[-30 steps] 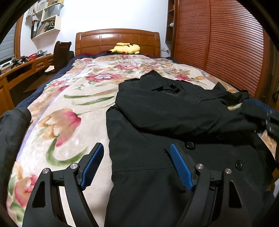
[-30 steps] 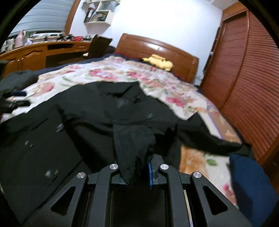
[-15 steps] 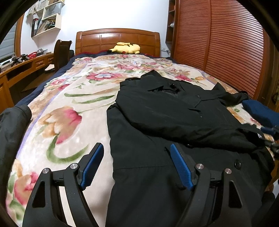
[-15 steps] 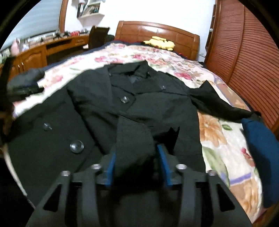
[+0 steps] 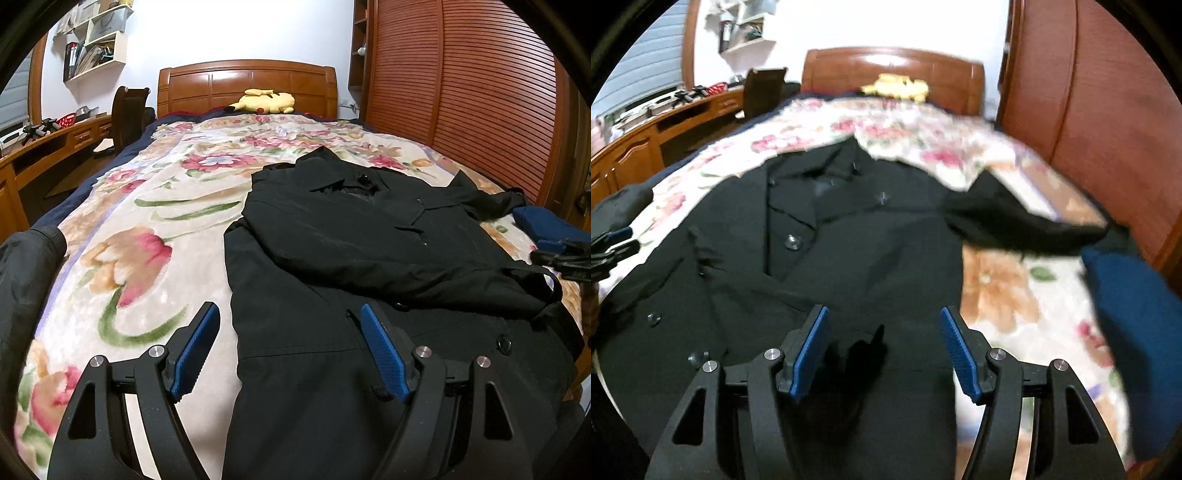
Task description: Fold large clothes
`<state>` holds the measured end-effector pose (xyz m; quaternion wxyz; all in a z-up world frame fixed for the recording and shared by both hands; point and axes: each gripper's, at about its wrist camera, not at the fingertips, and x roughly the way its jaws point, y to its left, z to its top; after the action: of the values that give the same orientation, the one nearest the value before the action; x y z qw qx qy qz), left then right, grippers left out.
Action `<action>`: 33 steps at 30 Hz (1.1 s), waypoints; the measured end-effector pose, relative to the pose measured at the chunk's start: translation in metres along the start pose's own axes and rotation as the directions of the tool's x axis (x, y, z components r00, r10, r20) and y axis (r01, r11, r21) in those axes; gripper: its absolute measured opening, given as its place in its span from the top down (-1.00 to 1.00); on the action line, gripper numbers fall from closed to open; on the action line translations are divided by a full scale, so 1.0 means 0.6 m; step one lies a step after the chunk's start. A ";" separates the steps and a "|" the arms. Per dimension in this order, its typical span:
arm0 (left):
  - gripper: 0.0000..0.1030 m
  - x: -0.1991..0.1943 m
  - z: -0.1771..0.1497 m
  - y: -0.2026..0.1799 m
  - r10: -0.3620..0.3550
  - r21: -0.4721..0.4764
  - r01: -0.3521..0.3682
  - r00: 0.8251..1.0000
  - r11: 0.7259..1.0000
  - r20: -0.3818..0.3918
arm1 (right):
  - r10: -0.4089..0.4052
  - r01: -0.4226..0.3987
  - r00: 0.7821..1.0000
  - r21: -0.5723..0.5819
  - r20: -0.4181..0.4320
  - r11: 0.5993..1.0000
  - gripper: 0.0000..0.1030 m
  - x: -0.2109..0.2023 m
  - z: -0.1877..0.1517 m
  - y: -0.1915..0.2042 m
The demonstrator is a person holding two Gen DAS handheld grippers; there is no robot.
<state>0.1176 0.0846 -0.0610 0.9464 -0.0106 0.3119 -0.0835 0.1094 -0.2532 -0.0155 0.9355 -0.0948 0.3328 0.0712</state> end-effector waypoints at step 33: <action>-0.54 0.002 -0.005 0.001 -0.001 0.002 0.001 1.000 1.000 -0.002 | -0.196 0.234 0.946 -0.124 0.259 0.964 0.91 -0.035 0.070 0.026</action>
<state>0.1167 0.0850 -0.0640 0.9460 -0.0095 0.3128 -0.0843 0.1157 -0.2303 0.0278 0.9615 -0.1923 0.1961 0.0051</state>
